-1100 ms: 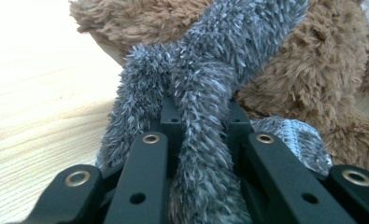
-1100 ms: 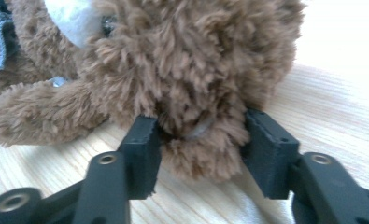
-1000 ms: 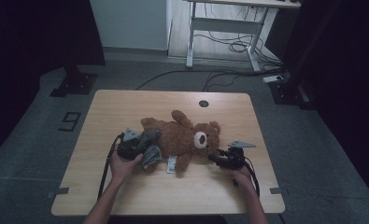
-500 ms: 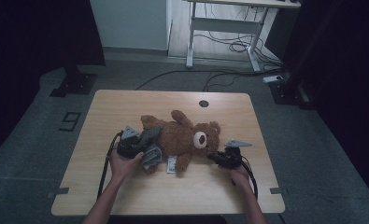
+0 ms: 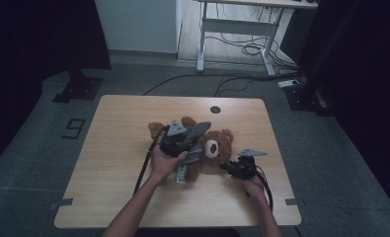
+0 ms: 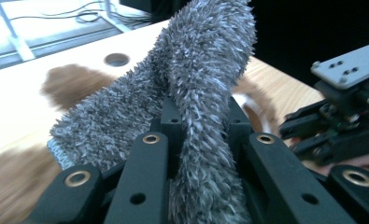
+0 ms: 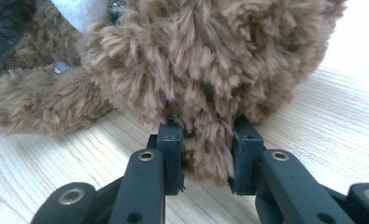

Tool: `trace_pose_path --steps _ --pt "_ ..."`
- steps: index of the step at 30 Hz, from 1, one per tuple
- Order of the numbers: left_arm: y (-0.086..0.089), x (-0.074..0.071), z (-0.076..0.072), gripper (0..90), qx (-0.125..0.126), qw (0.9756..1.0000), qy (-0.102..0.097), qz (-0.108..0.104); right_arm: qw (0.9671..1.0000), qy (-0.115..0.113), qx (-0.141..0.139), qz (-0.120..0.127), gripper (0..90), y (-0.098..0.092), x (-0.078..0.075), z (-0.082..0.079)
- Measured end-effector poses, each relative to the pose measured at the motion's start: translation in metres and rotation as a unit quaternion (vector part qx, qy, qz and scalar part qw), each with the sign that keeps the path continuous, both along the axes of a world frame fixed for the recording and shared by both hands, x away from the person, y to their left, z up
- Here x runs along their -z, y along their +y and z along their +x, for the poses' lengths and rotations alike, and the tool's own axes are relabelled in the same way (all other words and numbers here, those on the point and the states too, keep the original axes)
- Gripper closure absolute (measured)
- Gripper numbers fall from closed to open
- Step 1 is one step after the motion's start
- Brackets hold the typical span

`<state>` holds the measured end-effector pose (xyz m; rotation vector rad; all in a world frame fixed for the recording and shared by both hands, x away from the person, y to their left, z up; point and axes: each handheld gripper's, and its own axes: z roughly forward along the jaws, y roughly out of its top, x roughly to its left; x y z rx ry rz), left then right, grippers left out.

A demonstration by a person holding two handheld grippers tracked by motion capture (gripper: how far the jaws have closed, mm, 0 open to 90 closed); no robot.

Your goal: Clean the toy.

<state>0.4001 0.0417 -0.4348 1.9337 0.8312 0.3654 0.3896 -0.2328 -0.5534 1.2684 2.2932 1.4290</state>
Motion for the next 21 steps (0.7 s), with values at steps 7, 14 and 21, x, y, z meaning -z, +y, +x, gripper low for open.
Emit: trace_pose_path --steps 7,14,21 --pt "-0.020 0.034 0.011 75.7 -0.005 0.9989 0.026 0.039 1.0000 0.001 -0.002 -0.002 70.5 -0.001 0.000 0.001" --pt "0.008 0.030 0.001 75.7 -0.017 0.9993 0.020 0.029 1.0000 0.003 -0.007 -0.001 71.7 0.000 0.000 0.001" --pt "0.047 0.028 -0.009 75.6 -0.045 0.9984 0.005 0.034 1.0000 0.005 -0.008 0.002 71.7 -0.001 0.000 0.001"
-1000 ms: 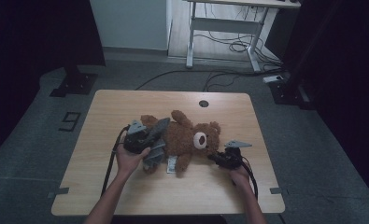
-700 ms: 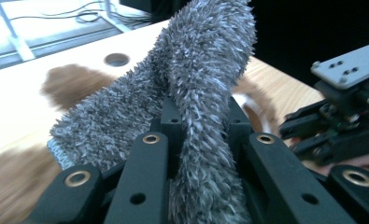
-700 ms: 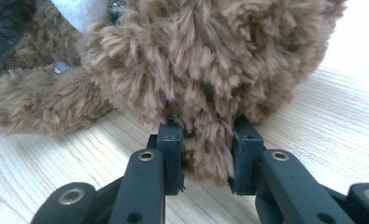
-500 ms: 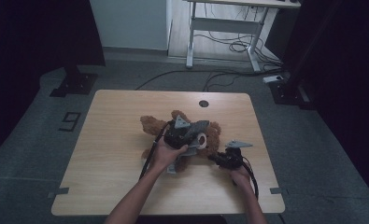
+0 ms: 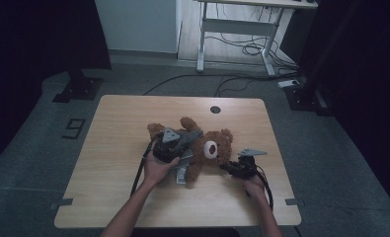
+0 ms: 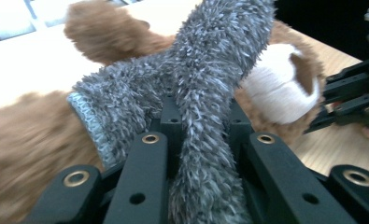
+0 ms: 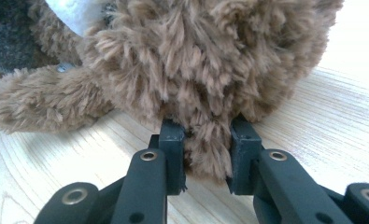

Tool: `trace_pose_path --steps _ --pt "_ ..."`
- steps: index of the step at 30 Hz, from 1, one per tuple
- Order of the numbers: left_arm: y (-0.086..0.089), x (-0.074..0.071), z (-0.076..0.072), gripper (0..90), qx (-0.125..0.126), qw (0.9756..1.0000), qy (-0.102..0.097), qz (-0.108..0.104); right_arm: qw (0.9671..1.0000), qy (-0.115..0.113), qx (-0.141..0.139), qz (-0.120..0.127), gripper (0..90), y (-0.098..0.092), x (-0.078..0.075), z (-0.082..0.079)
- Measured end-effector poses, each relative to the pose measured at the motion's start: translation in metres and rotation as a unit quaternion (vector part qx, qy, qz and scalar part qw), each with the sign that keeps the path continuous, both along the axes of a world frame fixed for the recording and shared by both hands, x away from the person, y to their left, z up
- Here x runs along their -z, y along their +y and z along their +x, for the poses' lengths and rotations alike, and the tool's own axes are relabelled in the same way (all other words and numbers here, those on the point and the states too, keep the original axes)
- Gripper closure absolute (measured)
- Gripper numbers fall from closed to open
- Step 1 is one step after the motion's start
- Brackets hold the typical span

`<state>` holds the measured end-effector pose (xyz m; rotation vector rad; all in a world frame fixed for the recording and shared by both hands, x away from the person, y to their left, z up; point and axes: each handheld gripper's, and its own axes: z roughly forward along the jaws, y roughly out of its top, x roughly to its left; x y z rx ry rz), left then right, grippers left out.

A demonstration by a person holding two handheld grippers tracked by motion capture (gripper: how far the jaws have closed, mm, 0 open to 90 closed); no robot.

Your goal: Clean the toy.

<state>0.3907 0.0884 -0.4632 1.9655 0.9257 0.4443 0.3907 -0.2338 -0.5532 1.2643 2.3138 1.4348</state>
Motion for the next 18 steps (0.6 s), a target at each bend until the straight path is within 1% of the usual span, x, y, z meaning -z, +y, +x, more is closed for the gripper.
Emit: trace_pose_path --steps 3,6,8,12,14,16,18 --pt "0.014 0.001 -0.003 75.4 -0.016 0.9998 -0.006 0.005 1.0000 0.000 0.000 0.000 71.7 0.000 0.000 0.000" --pt "0.027 0.004 -0.004 75.4 -0.030 0.9996 -0.003 0.002 1.0000 0.000 0.000 0.000 71.7 0.000 0.001 0.000" --pt "0.036 0.006 -0.005 75.5 -0.039 0.9992 0.000 0.003 1.0000 0.000 0.000 0.000 71.7 0.000 0.001 0.000" --pt "0.051 0.016 -0.006 75.6 -0.056 0.9984 0.009 0.007 1.0000 0.000 0.000 0.000 71.7 0.000 0.001 0.000" --pt "0.059 0.023 -0.007 75.6 -0.063 0.9978 0.018 0.006 1.0000 0.000 0.000 0.000 71.7 0.000 0.001 0.000" --pt "0.065 0.026 -0.008 75.7 -0.066 0.9975 0.025 0.001 1.0000 0.001 0.000 0.001 71.7 0.000 0.001 0.000" --pt "0.067 0.026 -0.008 75.7 -0.067 0.9973 0.029 -0.008 1.0000 0.001 0.000 0.001 71.7 0.000 0.001 0.000"
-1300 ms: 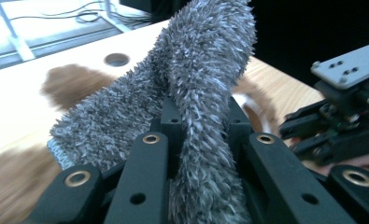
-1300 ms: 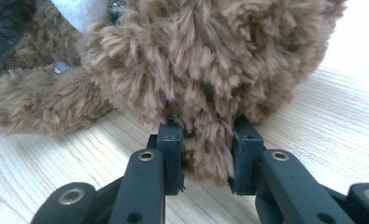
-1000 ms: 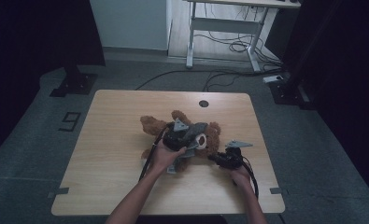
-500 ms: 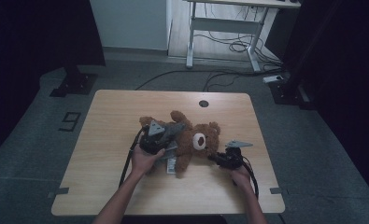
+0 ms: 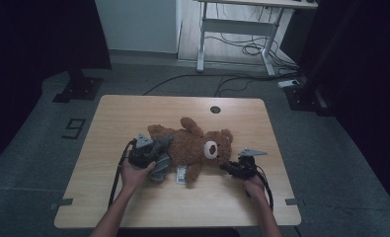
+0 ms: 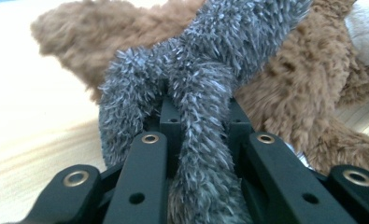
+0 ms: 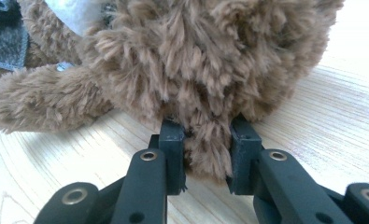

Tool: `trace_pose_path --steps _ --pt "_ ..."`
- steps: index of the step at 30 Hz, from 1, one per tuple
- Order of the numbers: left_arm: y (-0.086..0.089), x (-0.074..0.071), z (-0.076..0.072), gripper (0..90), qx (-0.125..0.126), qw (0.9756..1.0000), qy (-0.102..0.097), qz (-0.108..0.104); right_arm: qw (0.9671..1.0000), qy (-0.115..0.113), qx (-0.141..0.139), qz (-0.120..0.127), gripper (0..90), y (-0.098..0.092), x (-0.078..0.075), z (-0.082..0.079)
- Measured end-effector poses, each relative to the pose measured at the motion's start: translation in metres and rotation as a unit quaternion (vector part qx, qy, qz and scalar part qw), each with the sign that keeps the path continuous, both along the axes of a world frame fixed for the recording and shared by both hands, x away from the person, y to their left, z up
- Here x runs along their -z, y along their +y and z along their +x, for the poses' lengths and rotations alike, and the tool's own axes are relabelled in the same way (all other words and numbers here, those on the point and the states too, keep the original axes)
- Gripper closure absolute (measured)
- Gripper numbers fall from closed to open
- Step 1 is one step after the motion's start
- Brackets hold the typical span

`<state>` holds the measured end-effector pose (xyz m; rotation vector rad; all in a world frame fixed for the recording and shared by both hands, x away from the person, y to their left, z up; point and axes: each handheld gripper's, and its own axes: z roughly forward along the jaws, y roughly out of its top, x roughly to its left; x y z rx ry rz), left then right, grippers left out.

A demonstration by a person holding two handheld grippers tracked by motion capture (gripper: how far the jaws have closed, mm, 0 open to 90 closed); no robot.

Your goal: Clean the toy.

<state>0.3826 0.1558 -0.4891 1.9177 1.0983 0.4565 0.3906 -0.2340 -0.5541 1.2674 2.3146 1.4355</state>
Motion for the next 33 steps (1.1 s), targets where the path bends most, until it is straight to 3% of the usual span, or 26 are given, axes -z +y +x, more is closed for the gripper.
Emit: trace_pose_path --steps 4,9,12,17,19,22,24,27,29,33 --pt "-0.009 -0.017 -0.007 75.7 0.011 0.9997 -0.020 -0.005 1.0000 0.001 0.000 -0.001 71.7 0.000 0.000 0.000" --pt "-0.040 -0.044 -0.011 75.8 0.049 0.9975 -0.048 -0.016 1.0000 0.001 -0.001 -0.004 71.7 0.000 0.000 0.000" --pt "-0.064 -0.051 -0.004 75.8 0.073 0.9961 -0.042 -0.025 1.0000 0.000 -0.001 -0.004 71.6 0.000 0.000 0.000" --pt "-0.108 -0.056 0.007 75.8 0.103 0.9937 -0.040 -0.020 1.0000 -0.002 -0.003 -0.005 71.7 -0.001 0.000 0.000" --pt "-0.123 -0.054 0.009 75.7 0.114 0.9927 -0.036 -0.017 1.0000 0.000 -0.004 -0.005 71.7 0.000 0.000 0.000" --pt "-0.139 -0.042 0.016 75.7 0.118 0.9928 -0.018 0.005 1.0000 -0.001 -0.004 -0.007 71.7 0.000 0.000 0.000" --pt "-0.140 -0.032 0.019 75.6 0.111 0.9937 -0.012 0.013 1.0000 -0.002 -0.004 -0.008 71.8 0.000 0.000 0.000" --pt "-0.128 -0.023 0.022 75.7 0.102 0.9947 -0.006 0.013 0.9999 -0.002 -0.004 -0.010 72.2 -0.001 0.000 0.000" --pt "-0.118 -0.022 0.022 75.8 0.099 0.9951 -0.002 0.001 0.9999 -0.003 -0.005 -0.009 72.4 0.000 0.000 0.000" --pt "-0.101 -0.028 0.016 75.8 0.089 0.9959 -0.016 0.007 1.0000 -0.004 -0.005 -0.007 72.6 0.000 0.000 -0.001"
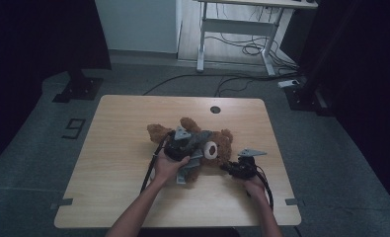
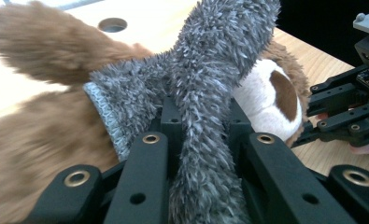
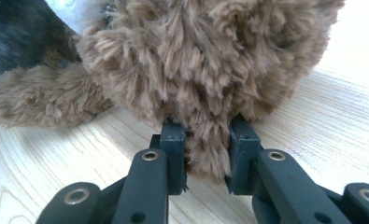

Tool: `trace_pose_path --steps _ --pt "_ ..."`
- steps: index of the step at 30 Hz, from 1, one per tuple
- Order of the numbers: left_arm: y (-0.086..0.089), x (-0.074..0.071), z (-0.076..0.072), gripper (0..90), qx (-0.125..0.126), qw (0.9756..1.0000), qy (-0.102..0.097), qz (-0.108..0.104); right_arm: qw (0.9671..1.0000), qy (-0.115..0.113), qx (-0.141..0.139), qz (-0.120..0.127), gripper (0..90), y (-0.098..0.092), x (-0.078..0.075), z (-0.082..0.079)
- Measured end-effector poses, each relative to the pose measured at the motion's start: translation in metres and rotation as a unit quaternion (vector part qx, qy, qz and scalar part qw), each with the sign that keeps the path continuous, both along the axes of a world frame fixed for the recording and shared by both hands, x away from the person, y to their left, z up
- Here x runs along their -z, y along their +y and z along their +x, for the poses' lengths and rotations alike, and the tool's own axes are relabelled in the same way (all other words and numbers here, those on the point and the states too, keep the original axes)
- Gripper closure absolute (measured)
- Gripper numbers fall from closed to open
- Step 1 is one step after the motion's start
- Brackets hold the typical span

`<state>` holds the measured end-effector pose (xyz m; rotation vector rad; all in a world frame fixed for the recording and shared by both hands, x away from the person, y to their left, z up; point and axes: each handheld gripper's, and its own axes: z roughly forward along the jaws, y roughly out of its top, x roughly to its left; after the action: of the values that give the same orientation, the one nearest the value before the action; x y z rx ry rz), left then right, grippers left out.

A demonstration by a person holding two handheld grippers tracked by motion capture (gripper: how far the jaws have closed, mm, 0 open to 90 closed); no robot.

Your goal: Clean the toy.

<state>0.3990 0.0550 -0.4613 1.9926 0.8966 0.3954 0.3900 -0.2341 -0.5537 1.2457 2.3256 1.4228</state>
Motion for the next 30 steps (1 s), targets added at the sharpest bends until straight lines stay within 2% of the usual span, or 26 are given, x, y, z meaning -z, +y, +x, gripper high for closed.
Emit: trace_pose_path --steps 5,7,12,16,22,24,27,30 --pt "0.024 -0.008 -0.010 75.8 -0.023 0.9994 -0.021 0.016 1.0000 0.000 -0.001 -0.001 72.6 -0.001 0.000 0.000" --pt "0.038 -0.008 -0.011 75.8 -0.035 0.9990 -0.021 0.016 1.0000 -0.001 -0.002 -0.002 72.6 -0.001 0.000 0.000" --pt "0.074 0.002 -0.011 75.8 -0.066 0.9978 -0.003 0.005 1.0000 -0.001 -0.001 -0.003 72.5 0.000 0.000 0.000" --pt "0.096 0.020 -0.011 75.7 -0.085 0.9962 0.019 0.003 1.0000 0.000 -0.001 -0.001 72.5 -0.001 0.000 0.000" --pt "0.103 0.038 -0.015 75.8 -0.093 0.9951 0.018 0.029 1.0000 -0.001 0.000 -0.002 72.5 0.000 0.000 0.000" --pt "0.108 0.043 -0.015 75.8 -0.097 0.9945 0.026 0.028 1.0000 -0.001 0.000 -0.003 72.5 0.000 0.000 -0.001" --pt "0.113 0.048 -0.017 75.9 -0.103 0.9939 0.038 0.015 1.0000 0.000 -0.001 -0.003 72.5 0.000 0.000 0.000" --pt "0.113 0.041 -0.021 75.8 -0.104 0.9940 0.031 0.007 1.0000 0.000 -0.001 -0.005 72.5 0.000 0.000 0.000"
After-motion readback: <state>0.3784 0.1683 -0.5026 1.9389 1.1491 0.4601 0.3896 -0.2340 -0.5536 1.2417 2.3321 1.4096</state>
